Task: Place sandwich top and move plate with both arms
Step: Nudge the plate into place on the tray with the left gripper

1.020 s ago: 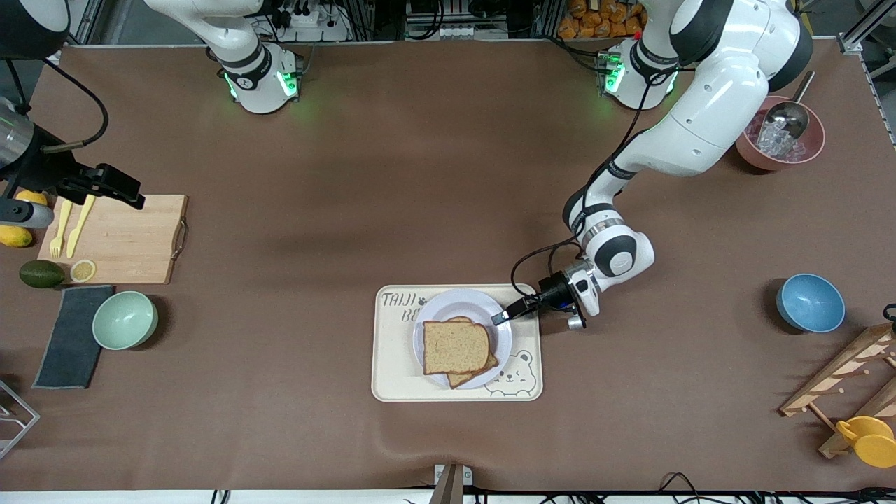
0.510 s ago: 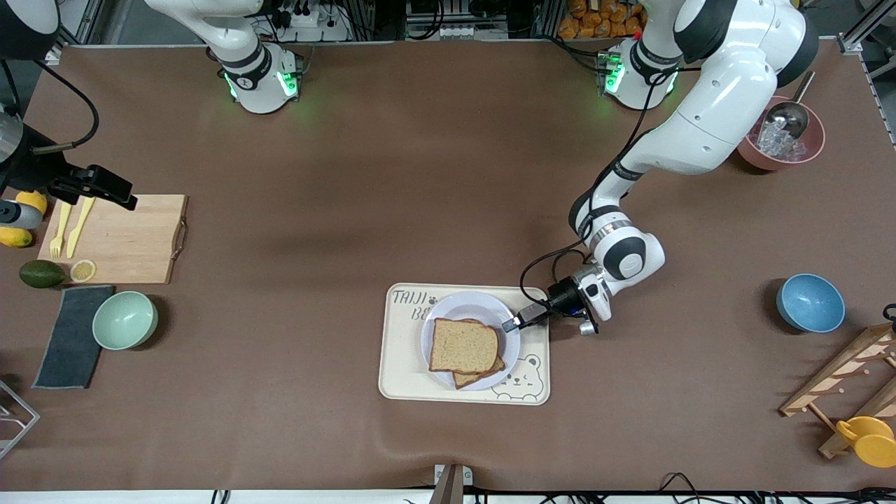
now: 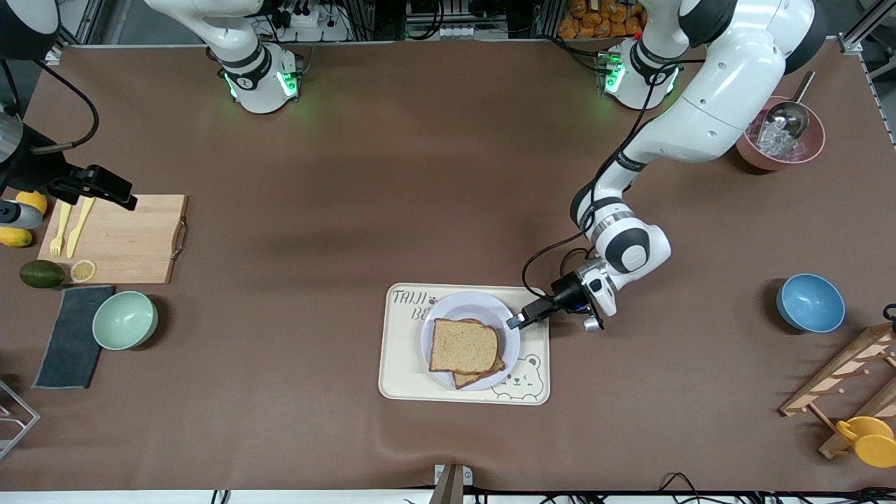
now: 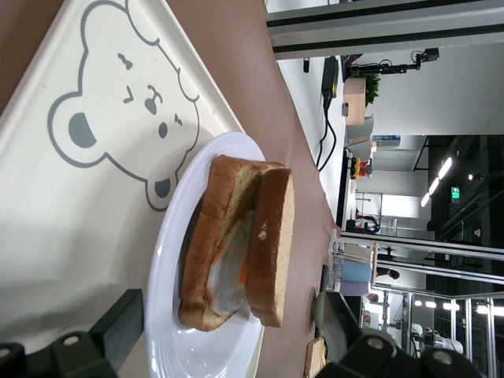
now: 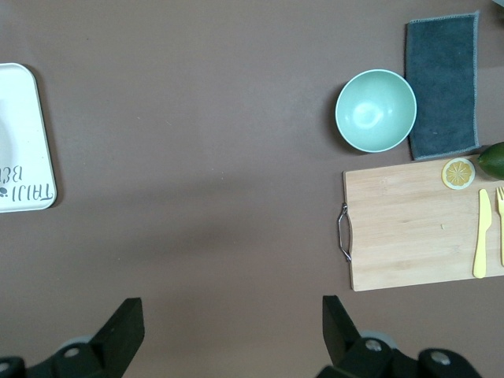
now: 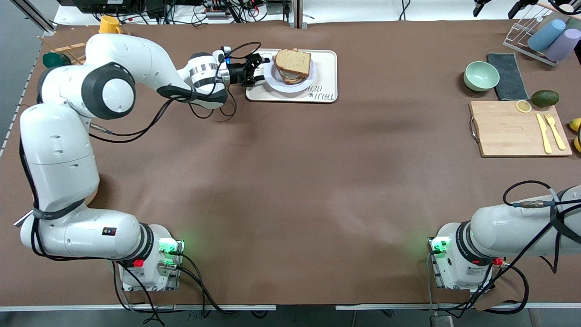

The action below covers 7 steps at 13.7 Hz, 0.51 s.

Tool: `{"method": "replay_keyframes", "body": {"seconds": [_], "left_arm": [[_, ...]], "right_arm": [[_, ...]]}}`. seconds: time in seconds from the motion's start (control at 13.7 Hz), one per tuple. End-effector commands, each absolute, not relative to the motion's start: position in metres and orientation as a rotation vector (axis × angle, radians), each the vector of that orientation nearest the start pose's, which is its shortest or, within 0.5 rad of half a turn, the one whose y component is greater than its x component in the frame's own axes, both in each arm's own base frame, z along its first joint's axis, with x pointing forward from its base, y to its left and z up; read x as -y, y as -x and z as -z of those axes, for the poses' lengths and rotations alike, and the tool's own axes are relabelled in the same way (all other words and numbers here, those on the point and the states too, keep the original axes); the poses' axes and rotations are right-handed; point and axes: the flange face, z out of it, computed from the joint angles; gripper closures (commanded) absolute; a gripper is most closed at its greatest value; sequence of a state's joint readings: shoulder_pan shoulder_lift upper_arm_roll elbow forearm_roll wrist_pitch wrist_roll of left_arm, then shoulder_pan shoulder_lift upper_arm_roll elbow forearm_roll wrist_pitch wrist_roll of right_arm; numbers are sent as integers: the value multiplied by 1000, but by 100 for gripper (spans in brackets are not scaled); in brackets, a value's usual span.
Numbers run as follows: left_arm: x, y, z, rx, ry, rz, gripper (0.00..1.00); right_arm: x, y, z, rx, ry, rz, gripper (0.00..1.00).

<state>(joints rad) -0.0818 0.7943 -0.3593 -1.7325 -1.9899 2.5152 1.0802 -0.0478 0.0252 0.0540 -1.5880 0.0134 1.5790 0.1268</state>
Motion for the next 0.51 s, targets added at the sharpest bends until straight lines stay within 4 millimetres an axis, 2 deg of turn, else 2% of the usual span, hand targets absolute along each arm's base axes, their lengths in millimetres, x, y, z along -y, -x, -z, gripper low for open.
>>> {"method": "replay_keyframes", "body": {"seconds": [0.0,0.29,0.44], "left_arm": [[252,-589,-166,-497,-1908,-308,0],[247,-581,-175,-520,-1948,-316,0],[243,-576,-186,-515,-1961,-328,0]], "right_arm": [[-2,-563,-606,-197,3120,-42,0],[-2,-563,-606,-197,3121,-42,0],[-2,-563,-606,-197,3120,-42,0]]}}
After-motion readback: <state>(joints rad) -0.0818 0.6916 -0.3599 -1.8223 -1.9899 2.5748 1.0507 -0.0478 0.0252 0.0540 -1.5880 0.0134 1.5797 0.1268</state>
